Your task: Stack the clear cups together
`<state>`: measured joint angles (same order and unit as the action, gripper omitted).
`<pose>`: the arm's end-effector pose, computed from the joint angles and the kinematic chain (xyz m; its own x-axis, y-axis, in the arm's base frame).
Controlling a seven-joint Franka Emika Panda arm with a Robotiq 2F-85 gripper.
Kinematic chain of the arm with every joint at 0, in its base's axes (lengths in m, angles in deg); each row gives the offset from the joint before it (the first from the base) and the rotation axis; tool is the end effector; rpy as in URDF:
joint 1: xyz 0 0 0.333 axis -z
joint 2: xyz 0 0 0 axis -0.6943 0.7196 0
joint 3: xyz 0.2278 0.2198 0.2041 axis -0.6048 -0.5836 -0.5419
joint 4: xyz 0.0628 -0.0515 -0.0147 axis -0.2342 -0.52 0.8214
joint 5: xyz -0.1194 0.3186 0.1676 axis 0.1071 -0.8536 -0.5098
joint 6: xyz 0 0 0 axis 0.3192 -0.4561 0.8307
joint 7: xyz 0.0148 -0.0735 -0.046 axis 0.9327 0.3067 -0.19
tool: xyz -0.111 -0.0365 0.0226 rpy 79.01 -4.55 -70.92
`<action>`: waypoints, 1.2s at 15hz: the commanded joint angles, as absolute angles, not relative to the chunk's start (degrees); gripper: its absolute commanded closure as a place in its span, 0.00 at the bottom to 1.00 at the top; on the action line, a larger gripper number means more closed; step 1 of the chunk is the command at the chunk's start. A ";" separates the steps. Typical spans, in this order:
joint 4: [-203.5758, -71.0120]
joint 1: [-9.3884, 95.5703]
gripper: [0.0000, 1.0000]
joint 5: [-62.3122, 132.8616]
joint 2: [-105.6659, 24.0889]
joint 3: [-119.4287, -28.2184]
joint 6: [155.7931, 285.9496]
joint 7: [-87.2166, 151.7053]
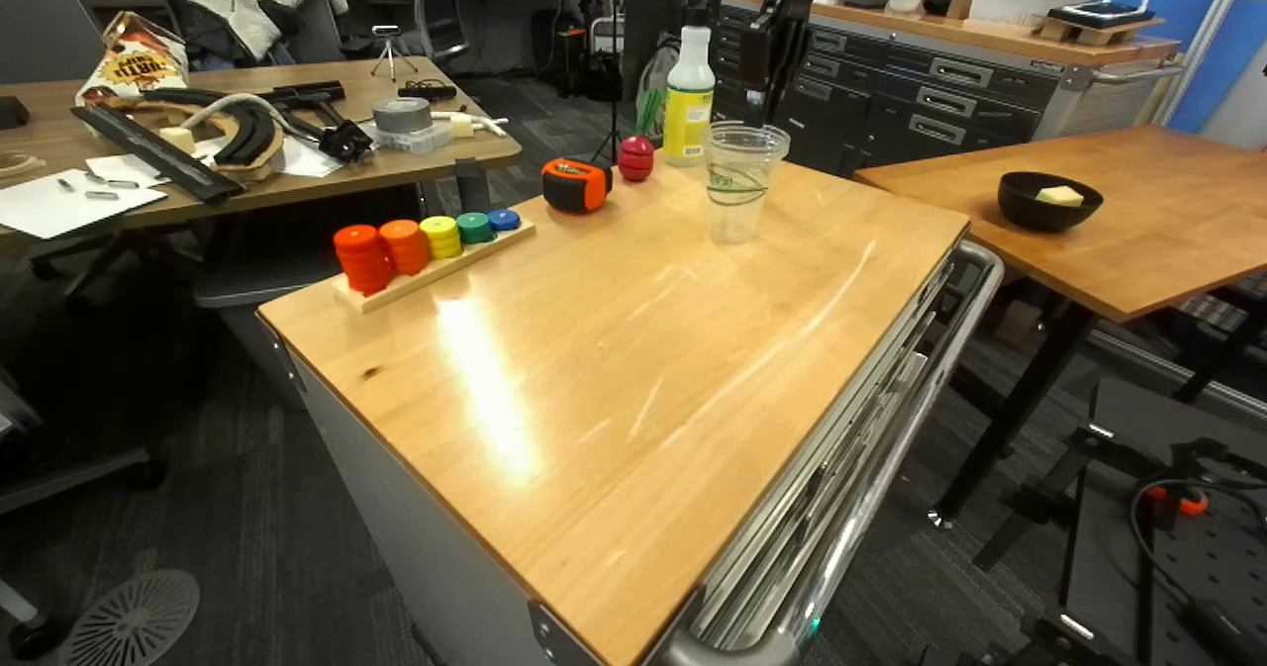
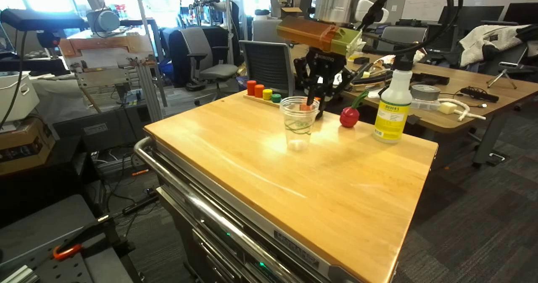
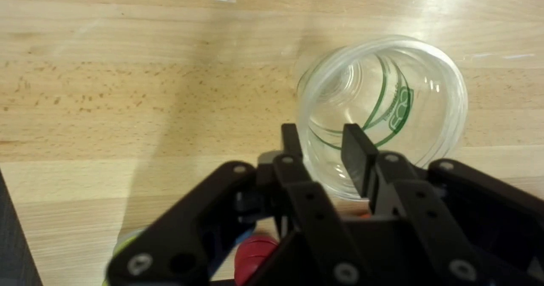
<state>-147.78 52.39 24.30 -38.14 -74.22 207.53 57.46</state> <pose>0.6335 -0.1224 0.4162 0.9967 0.0793 0.0199 0.0809 -0.9919 -0.0978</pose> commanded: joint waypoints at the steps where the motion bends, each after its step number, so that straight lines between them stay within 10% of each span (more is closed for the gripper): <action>1: -148.15 52.86 0.36 24.48 -39.10 -75.08 208.52 58.55; 6: -147.46 52.23 0.01 24.66 -40.66 -75.36 206.48 56.59; 18: -148.73 50.40 0.00 34.07 -54.49 -73.99 201.74 47.24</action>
<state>-148.14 50.84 28.77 -52.82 -75.55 203.49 51.21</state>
